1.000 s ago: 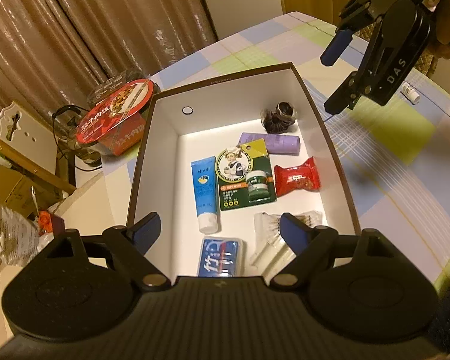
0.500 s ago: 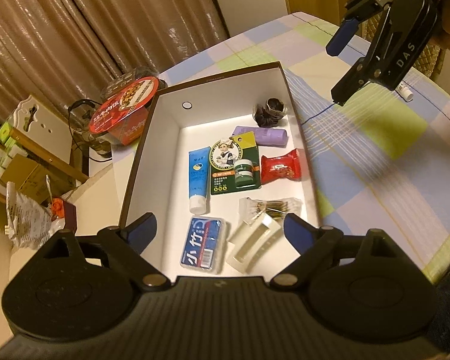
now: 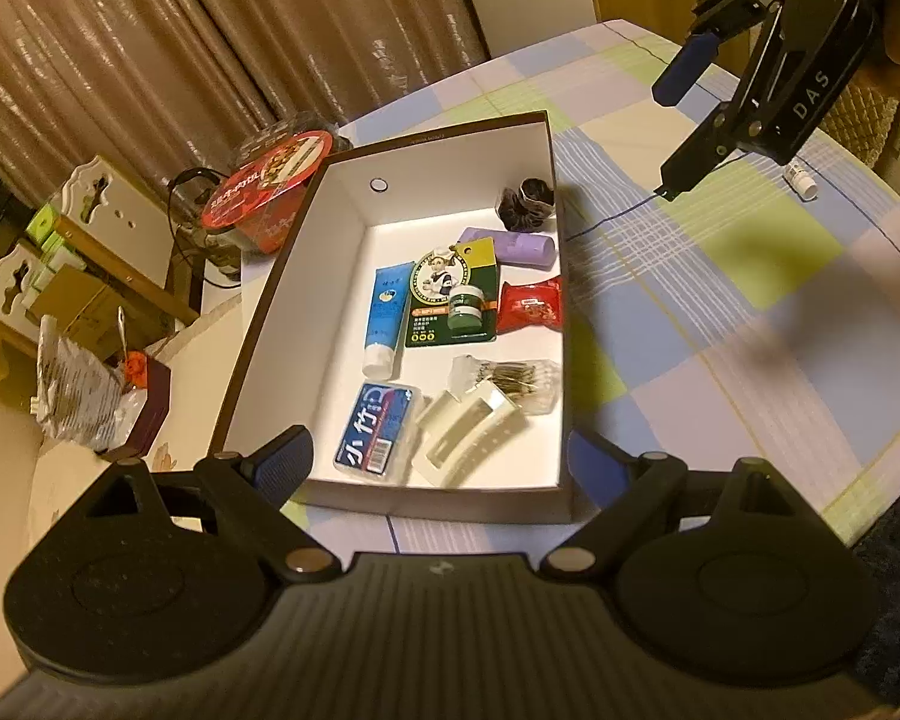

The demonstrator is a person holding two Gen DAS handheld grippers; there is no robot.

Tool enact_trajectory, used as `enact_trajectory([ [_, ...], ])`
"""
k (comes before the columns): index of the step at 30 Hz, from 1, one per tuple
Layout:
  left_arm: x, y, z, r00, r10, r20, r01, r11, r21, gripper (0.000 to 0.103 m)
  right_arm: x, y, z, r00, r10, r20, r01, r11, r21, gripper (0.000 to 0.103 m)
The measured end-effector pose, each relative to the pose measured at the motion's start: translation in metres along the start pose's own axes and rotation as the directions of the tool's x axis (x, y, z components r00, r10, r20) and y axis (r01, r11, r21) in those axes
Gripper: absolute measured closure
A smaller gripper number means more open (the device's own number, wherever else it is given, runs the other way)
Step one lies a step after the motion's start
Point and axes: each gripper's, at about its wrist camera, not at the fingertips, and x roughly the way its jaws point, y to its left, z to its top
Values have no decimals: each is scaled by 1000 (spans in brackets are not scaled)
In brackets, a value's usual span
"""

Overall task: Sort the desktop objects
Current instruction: 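Withdraw both tools upward out of the box, then move both tools across the table toward the black tube and white pill bottle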

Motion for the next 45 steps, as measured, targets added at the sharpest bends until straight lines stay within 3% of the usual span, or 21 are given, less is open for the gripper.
enact_trajectory([
  [15, -16, -52, -1, 1000, -25, 0, 25, 999, -32, 13, -32, -16, -54, 1000, 27, 11, -27, 999, 38, 24],
  [27, 5, -93, 30, 994, -108, 35, 107, 994, 6, 13, -61, -55, -112, 999, -38, 3, 36, 979, 199, 24],
  [33, 25, -115, 47, 984, -171, 42, 170, 985, 38, 13, -78, -86, -156, 994, -111, -13, 109, 928, 357, 24],
  [45, 73, -153, 96, 951, -303, 63, 293, 947, 135, 14, -96, -144, -226, 968, -236, -86, 239, 760, 605, 24],
])
